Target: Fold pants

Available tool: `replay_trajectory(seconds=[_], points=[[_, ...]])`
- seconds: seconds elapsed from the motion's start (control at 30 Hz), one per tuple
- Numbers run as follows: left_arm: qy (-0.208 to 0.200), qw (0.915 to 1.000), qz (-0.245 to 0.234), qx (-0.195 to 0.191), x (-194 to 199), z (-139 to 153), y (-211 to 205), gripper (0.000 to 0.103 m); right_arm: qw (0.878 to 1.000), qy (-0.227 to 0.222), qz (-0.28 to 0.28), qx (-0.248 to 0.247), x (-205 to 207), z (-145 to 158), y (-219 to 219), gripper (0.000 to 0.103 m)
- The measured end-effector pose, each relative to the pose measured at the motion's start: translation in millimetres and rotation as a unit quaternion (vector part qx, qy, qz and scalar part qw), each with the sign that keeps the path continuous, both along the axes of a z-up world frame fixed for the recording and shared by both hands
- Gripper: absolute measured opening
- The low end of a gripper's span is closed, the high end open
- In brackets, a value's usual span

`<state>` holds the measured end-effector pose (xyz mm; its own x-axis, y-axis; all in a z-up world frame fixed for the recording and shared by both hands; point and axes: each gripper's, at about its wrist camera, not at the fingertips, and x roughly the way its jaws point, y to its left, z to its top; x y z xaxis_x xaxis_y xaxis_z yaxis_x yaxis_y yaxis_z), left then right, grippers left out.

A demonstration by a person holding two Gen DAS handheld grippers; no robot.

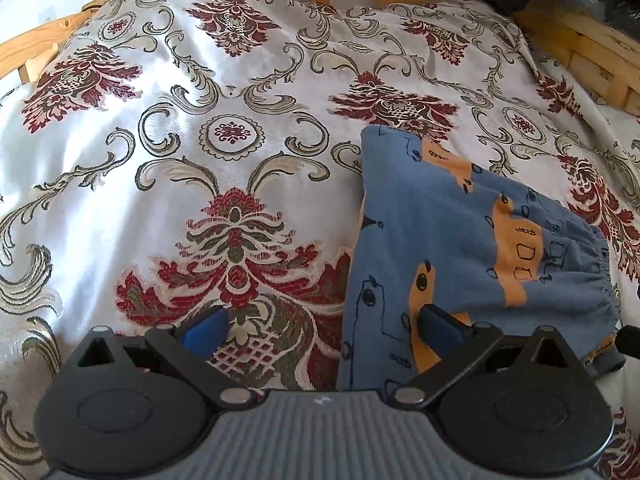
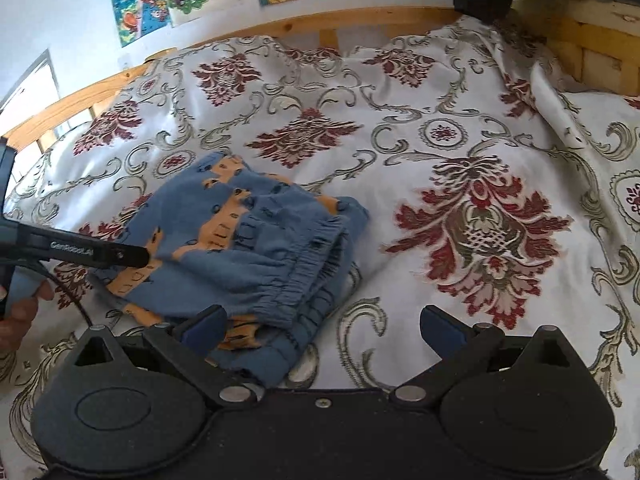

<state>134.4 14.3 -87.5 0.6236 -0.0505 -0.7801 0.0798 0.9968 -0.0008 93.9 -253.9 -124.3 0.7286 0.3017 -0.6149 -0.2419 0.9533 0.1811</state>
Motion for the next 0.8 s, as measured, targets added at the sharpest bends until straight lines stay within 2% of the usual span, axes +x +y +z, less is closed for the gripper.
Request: replay_trajectory(seconds=[0.3, 0.8], points=[[-0.002, 1.0000, -0.001, 0.002, -0.7, -0.9, -0.9, 0.103, 0.999, 0.033, -0.015, -0.004, 1.0, -13.7, -2.6, 0.102], [0.006, 1.0000, -0.001, 0.002, 0.4, -0.4, -0.3, 0.103, 0.999, 0.035, -0.016, -0.016, -0.7, -11.5, -4.1, 0.102]])
